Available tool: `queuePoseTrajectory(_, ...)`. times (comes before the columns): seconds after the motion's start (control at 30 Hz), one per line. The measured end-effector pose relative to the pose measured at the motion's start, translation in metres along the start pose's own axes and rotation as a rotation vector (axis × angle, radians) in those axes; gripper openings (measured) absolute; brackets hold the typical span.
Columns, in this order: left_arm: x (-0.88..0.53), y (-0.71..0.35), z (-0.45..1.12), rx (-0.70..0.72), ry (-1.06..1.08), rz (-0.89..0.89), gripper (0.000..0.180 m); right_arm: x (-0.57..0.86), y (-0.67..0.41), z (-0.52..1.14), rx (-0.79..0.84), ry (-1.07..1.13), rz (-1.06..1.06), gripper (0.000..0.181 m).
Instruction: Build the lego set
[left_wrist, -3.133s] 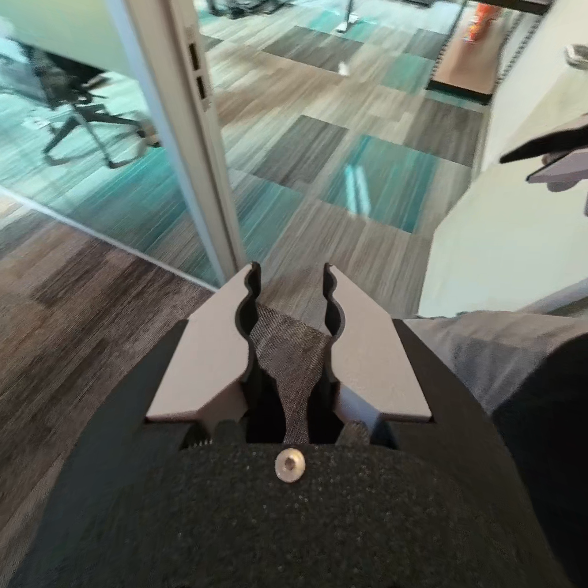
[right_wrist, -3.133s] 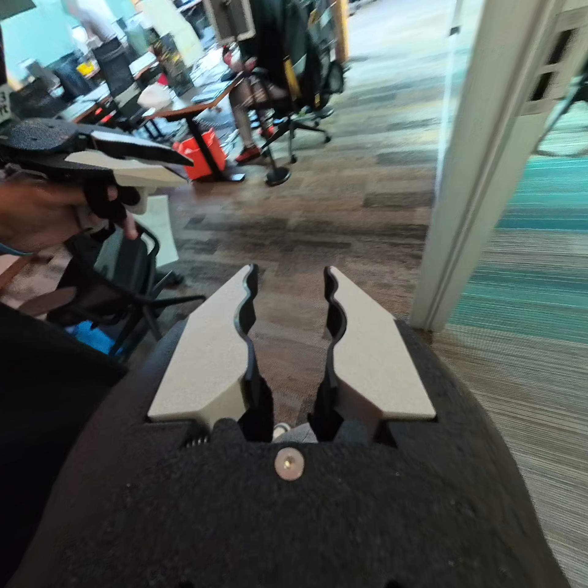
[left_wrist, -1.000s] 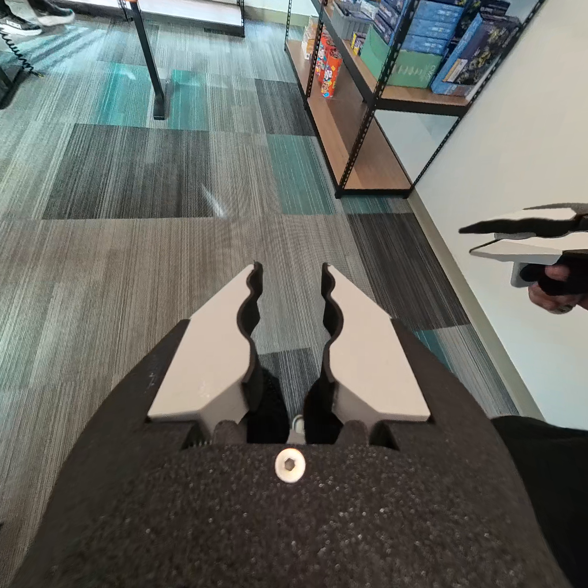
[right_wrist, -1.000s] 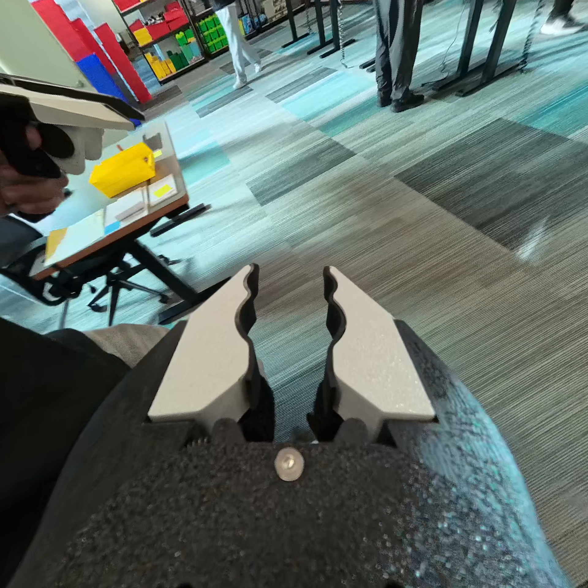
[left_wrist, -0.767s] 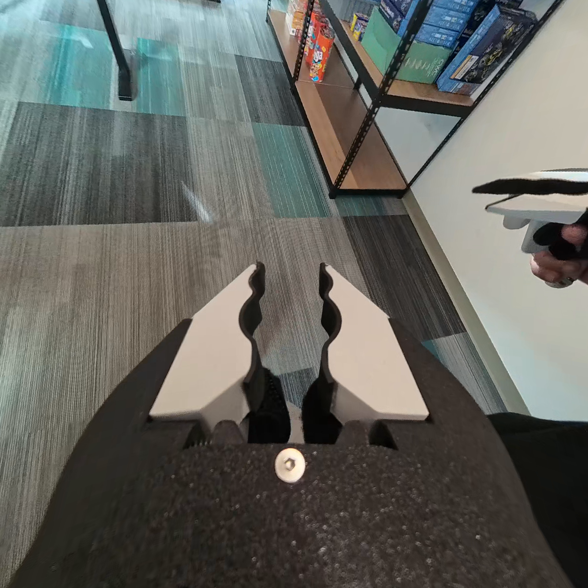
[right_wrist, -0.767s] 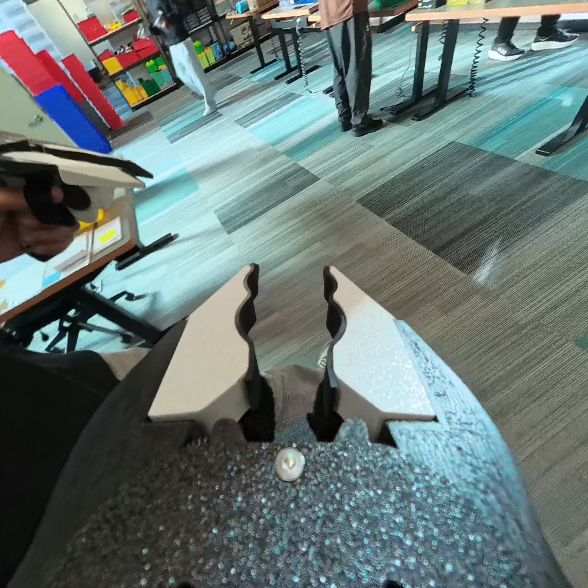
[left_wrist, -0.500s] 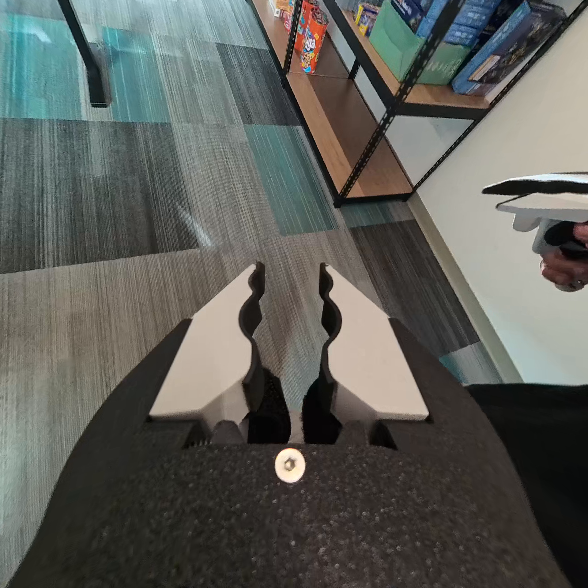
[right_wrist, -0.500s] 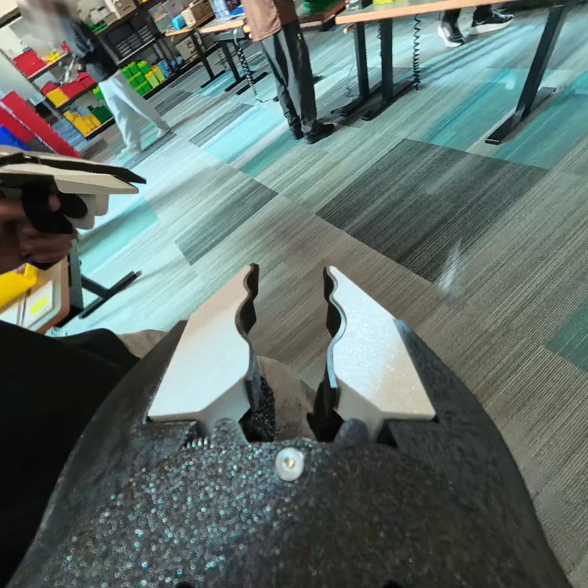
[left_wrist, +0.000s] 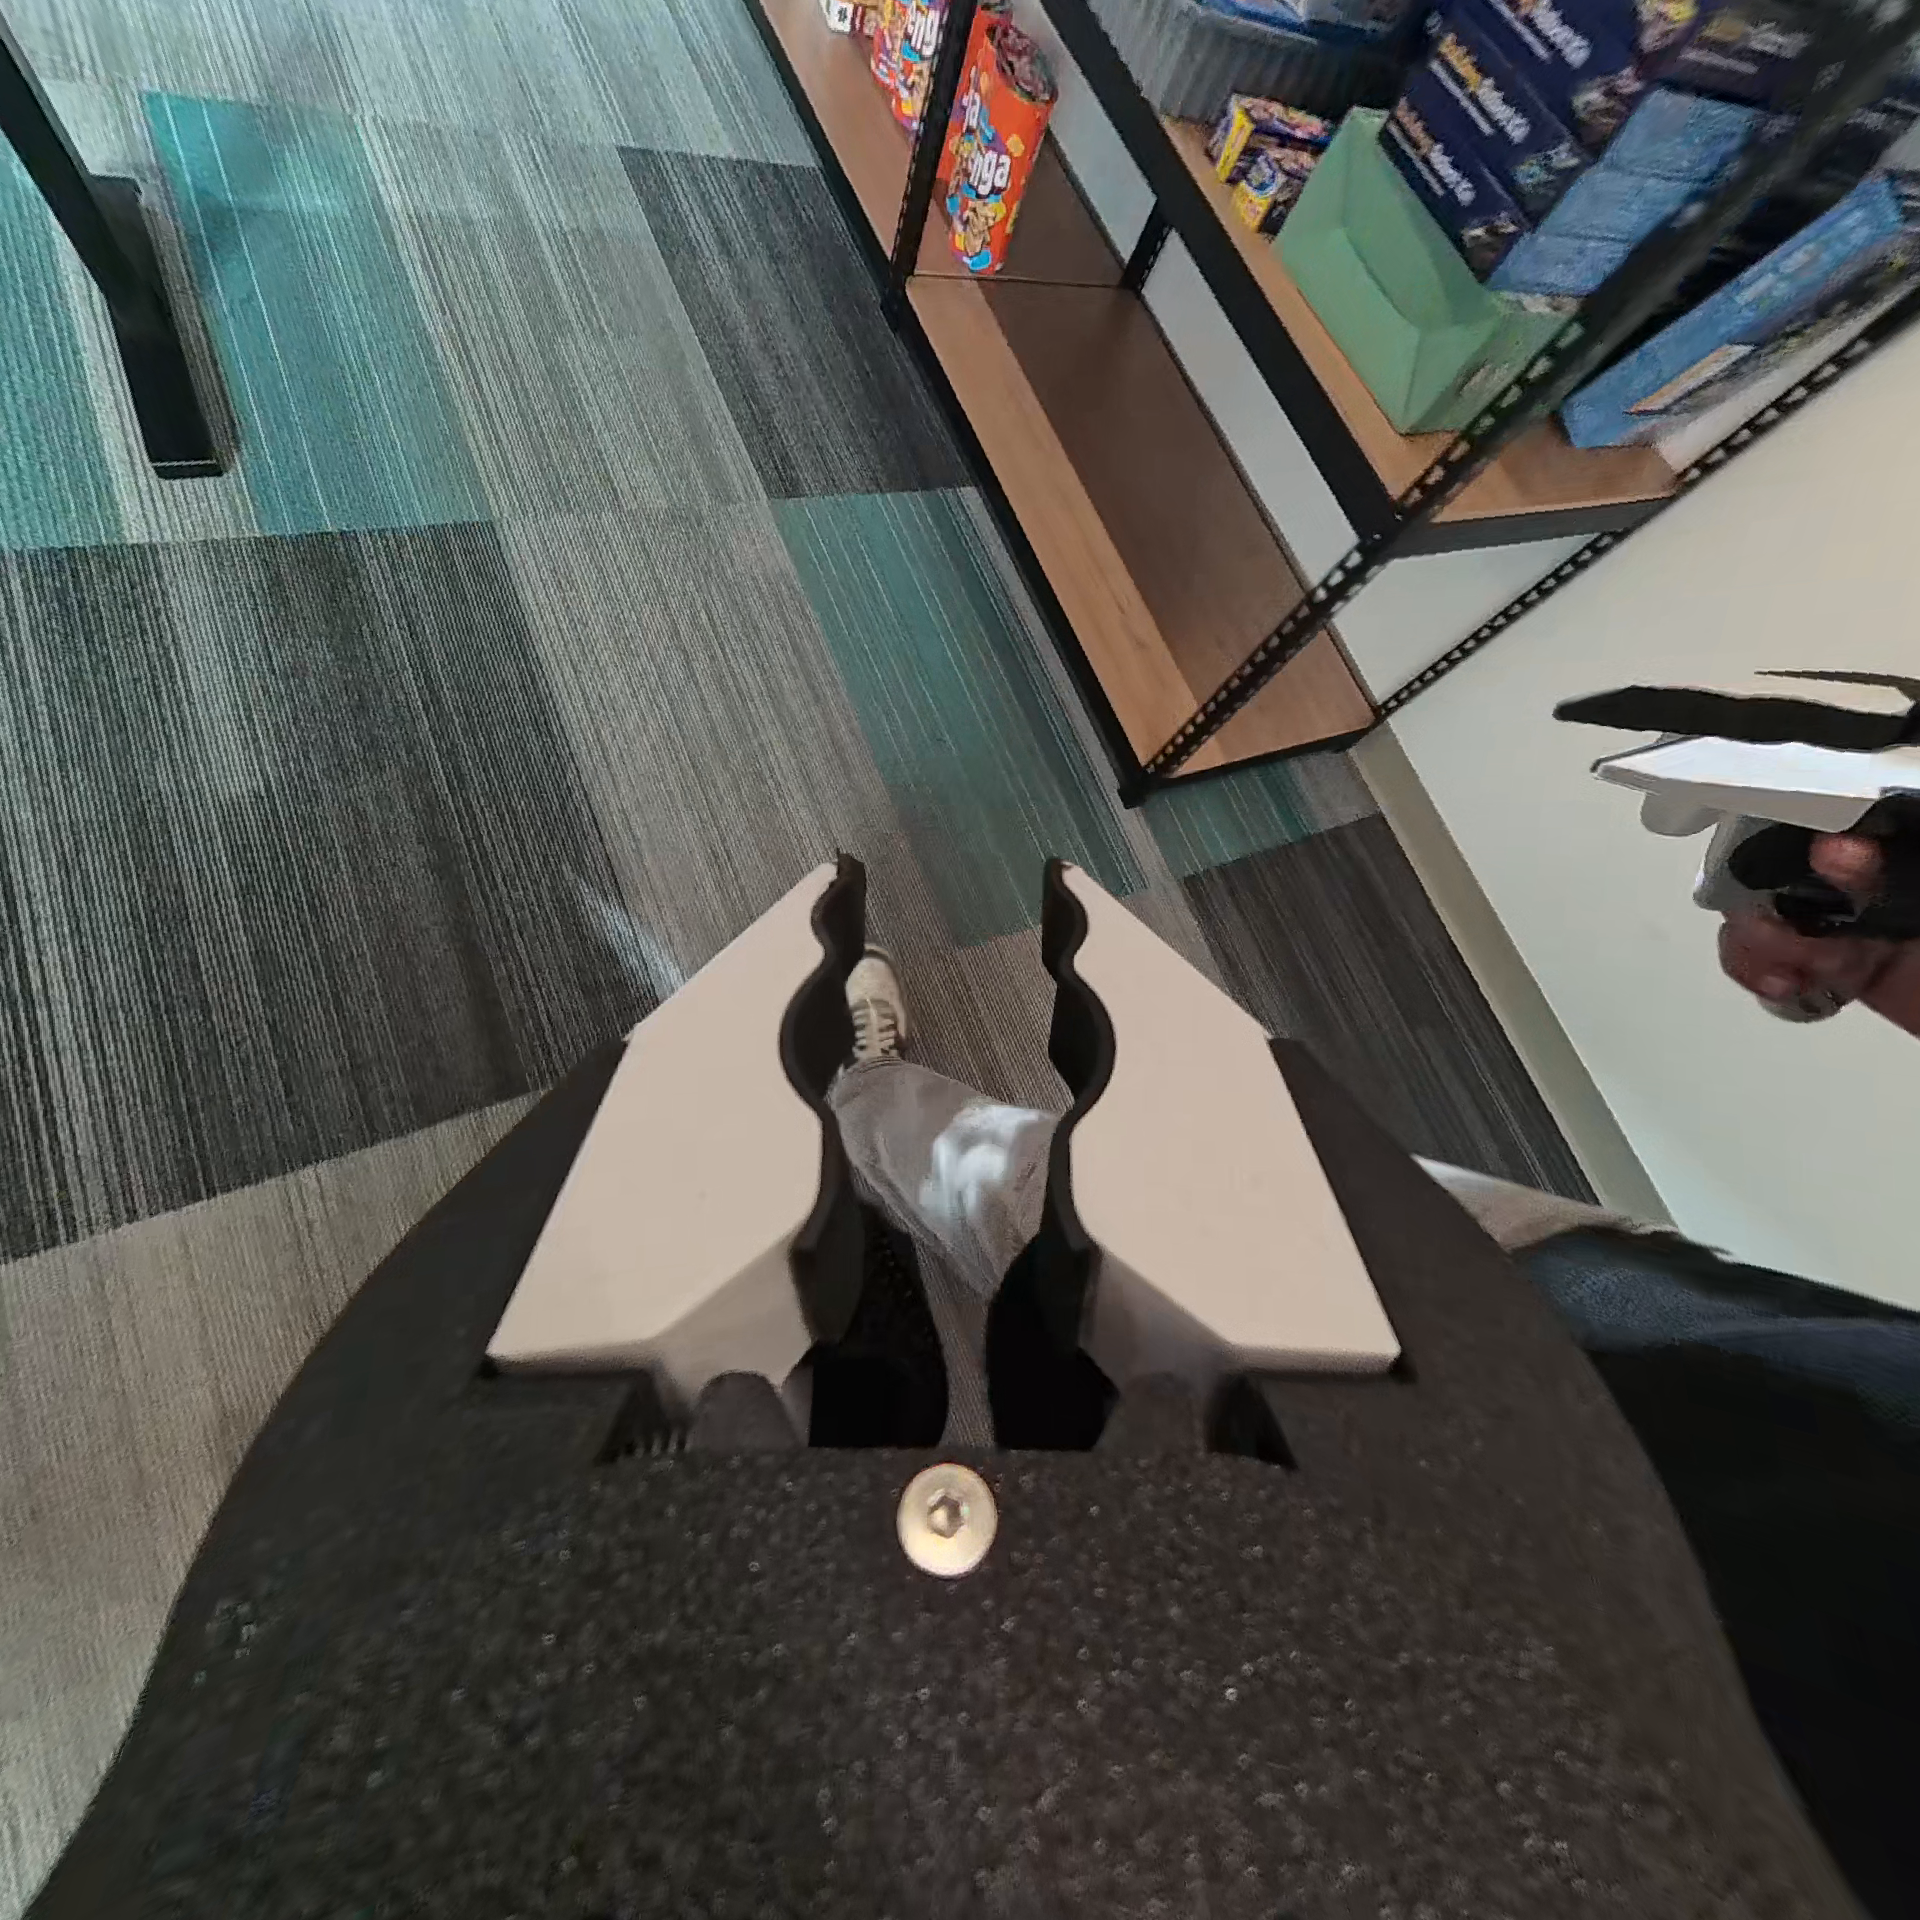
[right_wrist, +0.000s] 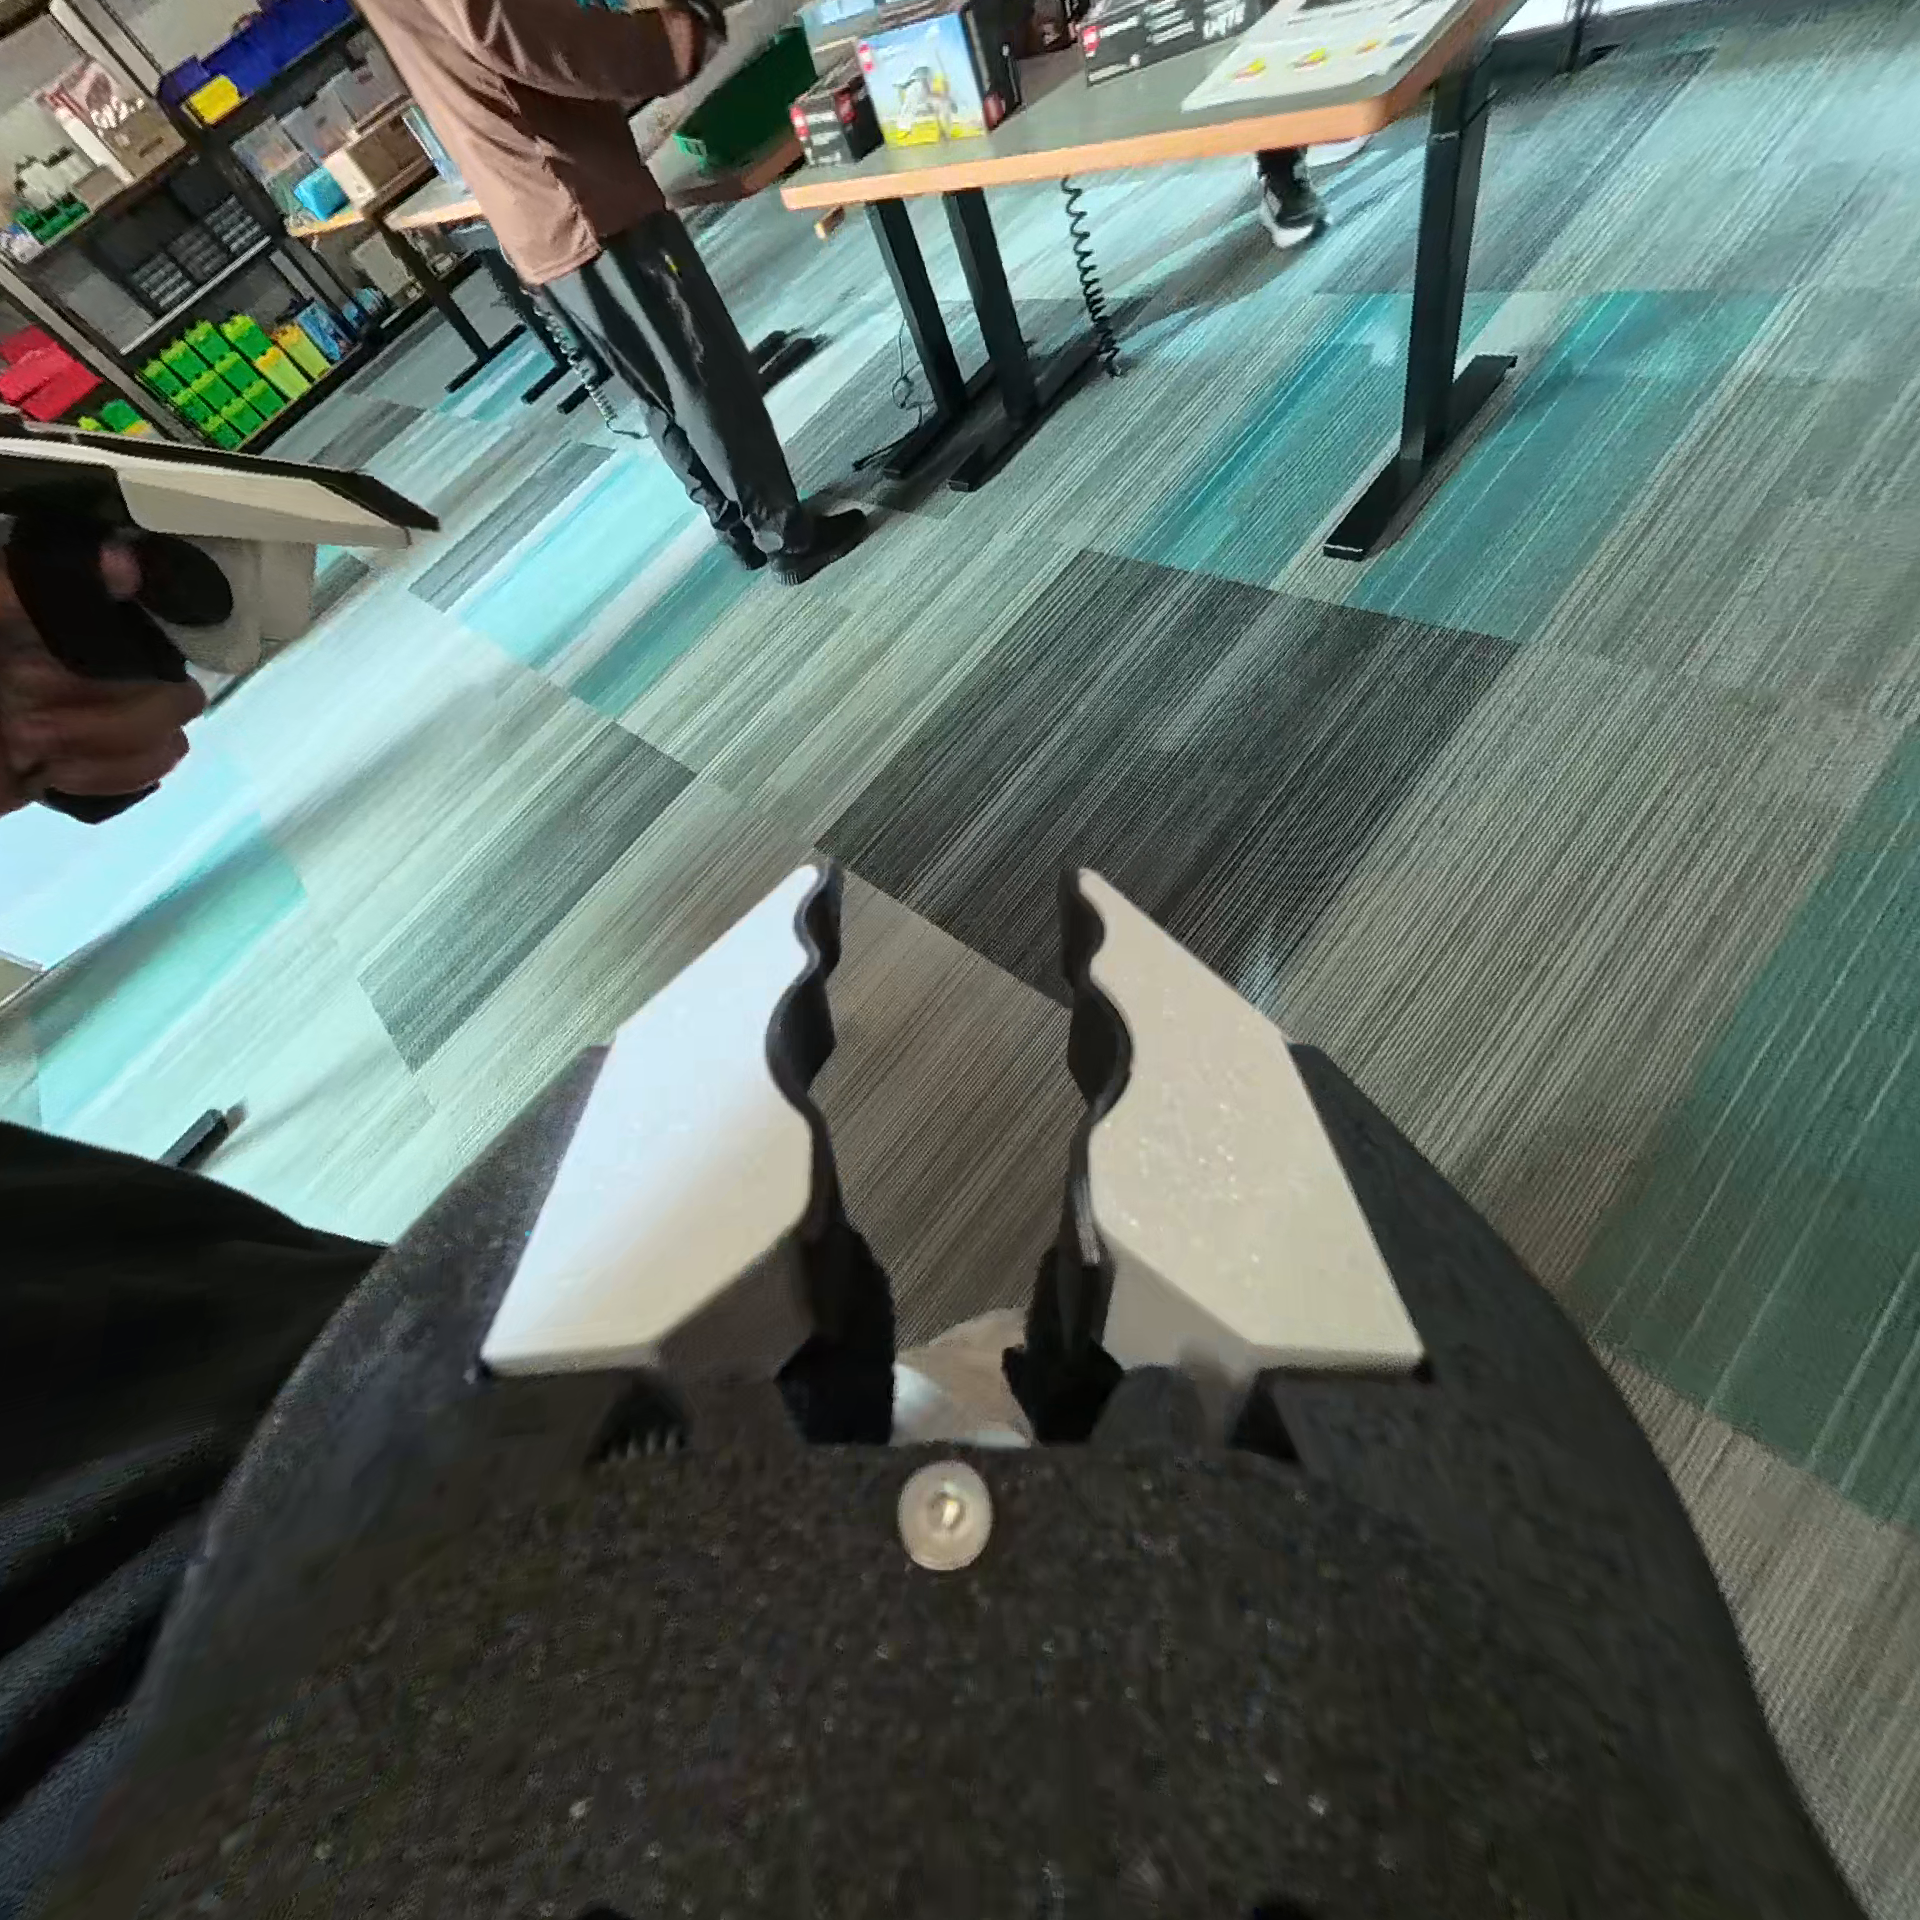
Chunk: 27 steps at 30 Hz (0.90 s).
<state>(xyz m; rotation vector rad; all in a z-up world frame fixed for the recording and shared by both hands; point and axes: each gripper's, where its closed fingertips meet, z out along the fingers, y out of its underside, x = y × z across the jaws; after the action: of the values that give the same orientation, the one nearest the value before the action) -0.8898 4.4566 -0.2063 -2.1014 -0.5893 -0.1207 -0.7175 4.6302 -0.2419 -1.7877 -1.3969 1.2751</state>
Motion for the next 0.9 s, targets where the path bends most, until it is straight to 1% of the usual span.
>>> queuePoseTrajectory(0.2, -0.036, -0.119, 0.156, -0.076, 0.031, -0.030, 0.031, 0.140, -0.104, 0.098, -0.029, -0.046, 0.010, 0.041)
queuePoseTrajectory(0.3, -0.041, -0.193, 0.219, -0.081, 0.054, 0.013, 0.031, 0.206, -0.171, 0.136, -0.028, -0.075, 0.000, 0.041)
queuePoseTrajectory(0.43, -0.058, -0.272, 0.299, -0.089, 0.063, 0.048, 0.031, 0.290, -0.239, 0.179, -0.071, -0.074, -0.075, 0.041)
queuePoseTrajectory(0.57, -0.079, -0.332, 0.389, -0.108, 0.106, 0.054, 0.031, 0.376, -0.303, 0.224, -0.041, -0.030, -0.112, 0.042)
queuePoseTrajectory(0.77, -0.120, -0.429, 0.534, -0.116, 0.166, 0.119, 0.031, 0.507, -0.399, 0.302, 0.020, 0.083, -0.142, 0.045)
queuePoseTrajectory(0.9, -0.157, -0.519, 0.621, -0.106, 0.154, 0.129, 0.031, 0.602, -0.467, 0.339, 0.046, 0.212, -0.086, 0.045)
